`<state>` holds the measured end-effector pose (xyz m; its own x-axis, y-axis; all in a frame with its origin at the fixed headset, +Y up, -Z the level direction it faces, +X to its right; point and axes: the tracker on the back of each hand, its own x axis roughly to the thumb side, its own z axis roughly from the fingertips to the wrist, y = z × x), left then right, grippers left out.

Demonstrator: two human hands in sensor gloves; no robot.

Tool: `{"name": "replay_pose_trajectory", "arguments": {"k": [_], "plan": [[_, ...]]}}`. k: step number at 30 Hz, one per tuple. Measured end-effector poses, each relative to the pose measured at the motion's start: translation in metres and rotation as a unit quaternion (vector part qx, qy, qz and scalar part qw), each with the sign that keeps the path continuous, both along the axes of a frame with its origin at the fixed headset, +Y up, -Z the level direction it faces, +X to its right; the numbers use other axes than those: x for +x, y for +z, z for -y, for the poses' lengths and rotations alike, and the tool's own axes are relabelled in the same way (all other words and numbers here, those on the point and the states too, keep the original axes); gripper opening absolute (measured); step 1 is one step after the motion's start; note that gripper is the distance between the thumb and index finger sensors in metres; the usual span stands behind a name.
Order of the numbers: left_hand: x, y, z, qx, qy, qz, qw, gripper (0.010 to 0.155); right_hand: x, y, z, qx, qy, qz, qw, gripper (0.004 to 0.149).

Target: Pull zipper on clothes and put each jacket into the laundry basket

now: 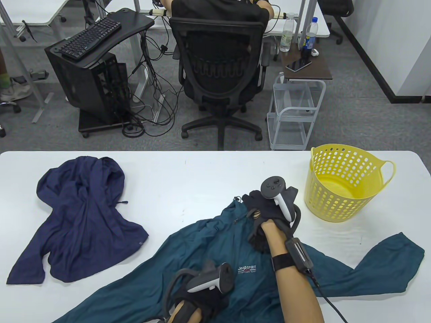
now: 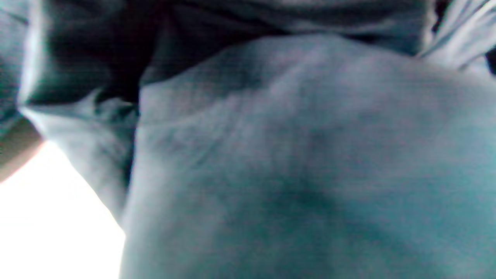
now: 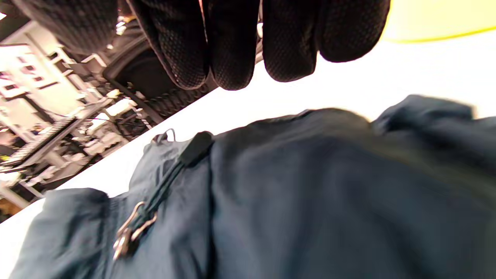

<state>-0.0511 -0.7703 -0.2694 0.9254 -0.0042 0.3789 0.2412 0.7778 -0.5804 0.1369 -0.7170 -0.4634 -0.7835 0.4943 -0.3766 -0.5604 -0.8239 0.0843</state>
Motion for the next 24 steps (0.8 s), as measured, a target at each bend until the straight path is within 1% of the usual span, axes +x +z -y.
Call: {"name": "replay_pose_trajectory", "arguments": {"k": [1, 2, 3, 4, 5, 6, 7, 8, 9, 10, 12, 13, 15, 16, 17, 18, 19, 20, 21, 22, 23, 24], "plan": [[0.003, 0.003, -0.001, 0.001, -0.003, 0.007, 1.0, 0.06, -0.004, -0.007, 0.006, -0.011, 0.01, 0.01, 1.0, 0.066], [0.005, 0.005, -0.001, 0.001, -0.004, 0.012, 1.0, 0.06, -0.006, -0.012, 0.011, -0.025, 0.022, 0.005, 0.999, 0.07], [0.007, 0.006, -0.001, 0.002, -0.004, 0.017, 1.0, 0.06, -0.01, -0.018, 0.017, -0.061, 0.049, -0.006, 0.997, 0.075], [0.008, 0.007, -0.002, 0.003, -0.004, 0.02, 1.0, 0.06, -0.016, -0.022, 0.024, -0.109, 0.071, -0.021, 0.991, 0.079], [0.008, 0.007, -0.002, 0.003, -0.003, 0.019, 1.0, 0.059, -0.019, -0.024, 0.026, -0.134, 0.085, -0.034, 0.987, 0.082], [0.008, 0.007, -0.002, 0.0, -0.002, 0.017, 1.0, 0.059, -0.025, -0.026, 0.029, -0.153, 0.101, -0.055, 0.982, 0.081], [0.008, 0.006, -0.002, -0.001, 0.001, 0.016, 1.0, 0.059, -0.029, -0.026, 0.03, -0.161, 0.116, -0.062, 0.978, 0.076], [0.007, 0.006, -0.001, -0.003, 0.002, 0.016, 1.0, 0.059, -0.034, -0.027, 0.03, -0.158, 0.147, -0.073, 0.974, 0.065], [0.007, 0.006, -0.001, -0.003, 0.003, 0.016, 1.0, 0.059, -0.038, -0.027, 0.028, -0.154, 0.175, -0.081, 0.969, 0.052], [0.006, 0.006, -0.001, -0.004, 0.004, 0.016, 1.0, 0.059, -0.041, -0.026, 0.026, -0.145, 0.191, -0.085, 0.967, 0.035], [0.007, 0.007, -0.002, -0.002, 0.001, 0.014, 1.0, 0.059, -0.042, -0.022, 0.015, -0.127, 0.164, -0.1, 0.973, 0.034], [0.007, 0.008, -0.002, 0.002, -0.002, 0.013, 1.0, 0.059, -0.041, -0.019, 0.005, -0.105, 0.133, -0.103, 0.98, 0.035], [0.007, 0.007, -0.004, 0.011, -0.006, 0.005, 1.0, 0.06, -0.034, -0.012, -0.02, -0.028, 0.054, -0.098, 0.993, 0.035], [0.005, 0.007, -0.005, 0.028, -0.014, -0.014, 0.999, 0.062, -0.028, -0.006, -0.036, 0.033, -0.014, -0.088, 0.995, 0.036], [0.003, 0.006, -0.006, 0.044, -0.024, -0.029, 0.998, 0.064, -0.023, 0.0, -0.049, 0.095, -0.085, -0.092, 0.987, 0.036], [0.001, 0.005, -0.007, 0.055, -0.03, -0.037, 0.997, 0.066, -0.019, 0.005, -0.057, 0.135, -0.133, -0.102, 0.977, 0.036], [-0.001, 0.004, -0.011, 0.08, -0.03, -0.045, 0.995, 0.068, -0.012, 0.012, -0.064, 0.187, -0.205, -0.107, 0.955, 0.036], [-0.003, 0.003, -0.014, 0.097, -0.026, -0.053, 0.994, 0.07, -0.007, 0.016, -0.067, 0.214, -0.248, -0.1, 0.94, 0.037], [-0.005, 0.003, -0.018, 0.117, -0.018, -0.065, 0.991, 0.071, 0.0, 0.022, -0.066, 0.247, -0.312, -0.081, 0.914, 0.037], [-0.006, 0.004, -0.021, 0.129, -0.008, -0.074, 0.989, 0.071, 0.005, 0.025, -0.063, 0.272, -0.354, -0.075, 0.892, 0.037], [-0.006, 0.005, -0.024, 0.138, 0.002, -0.081, 0.987, 0.071, 0.012, 0.025, -0.055, 0.294, -0.393, -0.071, 0.868, 0.037], [-0.005, 0.006, -0.025, 0.144, 0.012, -0.081, 0.986, 0.071, 0.019, 0.024, -0.041, 0.295, -0.423, -0.041, 0.856, 0.039]]}}
